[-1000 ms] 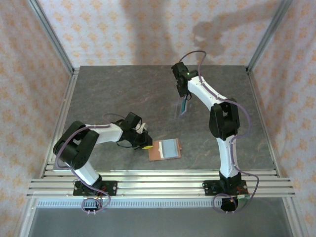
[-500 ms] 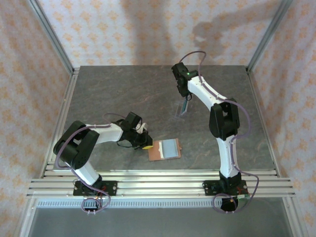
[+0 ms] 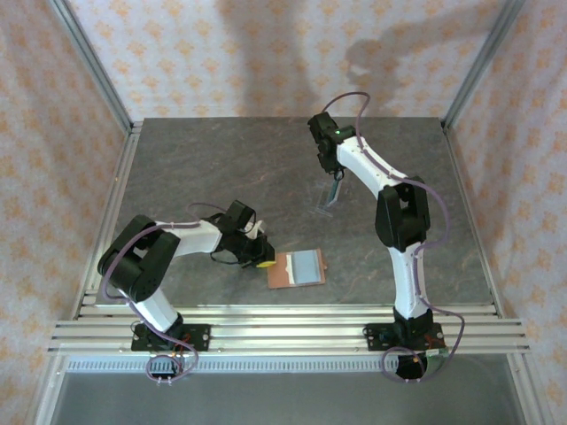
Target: Put the credit cards into the card holder
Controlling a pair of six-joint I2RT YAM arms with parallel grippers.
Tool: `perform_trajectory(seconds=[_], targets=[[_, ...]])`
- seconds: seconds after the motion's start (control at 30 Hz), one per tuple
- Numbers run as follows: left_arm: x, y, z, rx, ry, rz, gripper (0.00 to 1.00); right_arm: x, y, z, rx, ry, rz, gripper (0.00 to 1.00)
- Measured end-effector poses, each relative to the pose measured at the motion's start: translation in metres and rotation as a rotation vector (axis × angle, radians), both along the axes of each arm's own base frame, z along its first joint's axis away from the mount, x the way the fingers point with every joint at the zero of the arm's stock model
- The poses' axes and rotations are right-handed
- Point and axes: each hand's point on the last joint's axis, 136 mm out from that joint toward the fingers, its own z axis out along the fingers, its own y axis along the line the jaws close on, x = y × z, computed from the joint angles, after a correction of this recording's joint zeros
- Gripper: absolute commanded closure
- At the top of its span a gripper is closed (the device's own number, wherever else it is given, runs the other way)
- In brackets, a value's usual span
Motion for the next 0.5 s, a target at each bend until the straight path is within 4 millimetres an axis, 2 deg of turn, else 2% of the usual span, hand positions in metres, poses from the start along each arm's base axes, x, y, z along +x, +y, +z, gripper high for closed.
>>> perform_trajectory(seconds=[0.5], targets=[[-0.0002, -0.0025, -0.0004, -0.004, 0.005, -0.007, 0.85, -0.0052, 0.0079, 0.0062, 0.058, 0.026, -0.004, 0.95]])
